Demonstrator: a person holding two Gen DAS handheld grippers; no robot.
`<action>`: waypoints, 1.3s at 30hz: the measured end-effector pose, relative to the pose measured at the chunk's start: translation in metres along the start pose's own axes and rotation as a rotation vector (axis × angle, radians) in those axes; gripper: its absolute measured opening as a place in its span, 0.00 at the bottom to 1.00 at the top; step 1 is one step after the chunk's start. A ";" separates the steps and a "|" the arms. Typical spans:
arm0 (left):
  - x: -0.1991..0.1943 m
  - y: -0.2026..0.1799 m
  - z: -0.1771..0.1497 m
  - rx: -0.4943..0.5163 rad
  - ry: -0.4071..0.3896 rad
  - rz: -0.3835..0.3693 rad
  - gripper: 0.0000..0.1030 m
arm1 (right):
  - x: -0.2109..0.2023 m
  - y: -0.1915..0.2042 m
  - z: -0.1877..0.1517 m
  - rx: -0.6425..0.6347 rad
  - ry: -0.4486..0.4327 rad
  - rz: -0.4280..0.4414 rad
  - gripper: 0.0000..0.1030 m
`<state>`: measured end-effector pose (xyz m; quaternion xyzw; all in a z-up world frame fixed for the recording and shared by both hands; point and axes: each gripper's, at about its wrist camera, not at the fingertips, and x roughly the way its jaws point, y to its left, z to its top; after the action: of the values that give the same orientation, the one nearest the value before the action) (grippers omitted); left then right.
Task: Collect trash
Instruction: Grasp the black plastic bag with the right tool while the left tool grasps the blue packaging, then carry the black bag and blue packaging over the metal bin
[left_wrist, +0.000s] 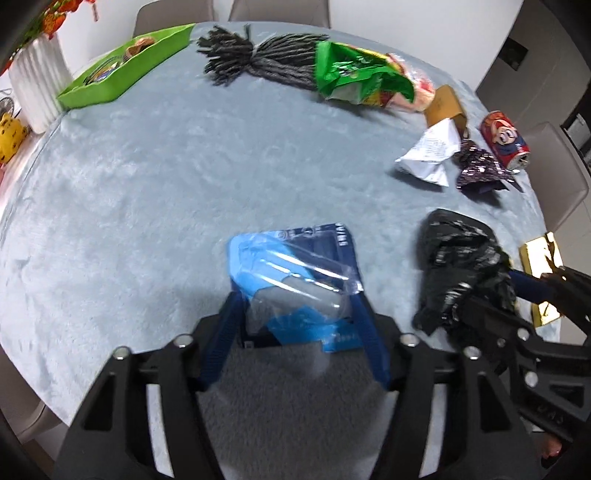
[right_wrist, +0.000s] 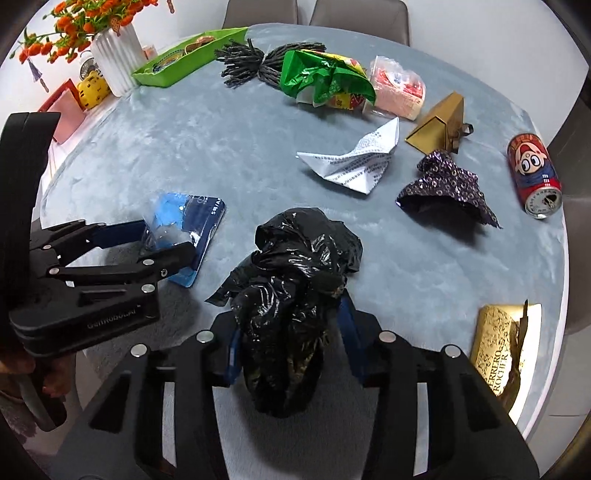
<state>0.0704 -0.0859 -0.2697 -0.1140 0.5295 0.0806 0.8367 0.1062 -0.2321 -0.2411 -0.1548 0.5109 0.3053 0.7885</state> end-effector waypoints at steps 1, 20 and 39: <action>0.000 -0.001 0.000 0.004 -0.001 0.002 0.58 | 0.000 0.000 0.001 -0.004 0.001 0.004 0.34; -0.091 -0.056 0.021 0.183 -0.116 -0.055 0.57 | -0.088 -0.023 -0.006 0.076 -0.113 -0.034 0.23; -0.103 -0.295 -0.006 0.679 -0.104 -0.328 0.57 | -0.213 -0.182 -0.179 0.612 -0.236 -0.359 0.22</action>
<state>0.0966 -0.3721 -0.1480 0.0910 0.4577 -0.2287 0.8543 0.0327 -0.5401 -0.1384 0.0371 0.4488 0.0112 0.8928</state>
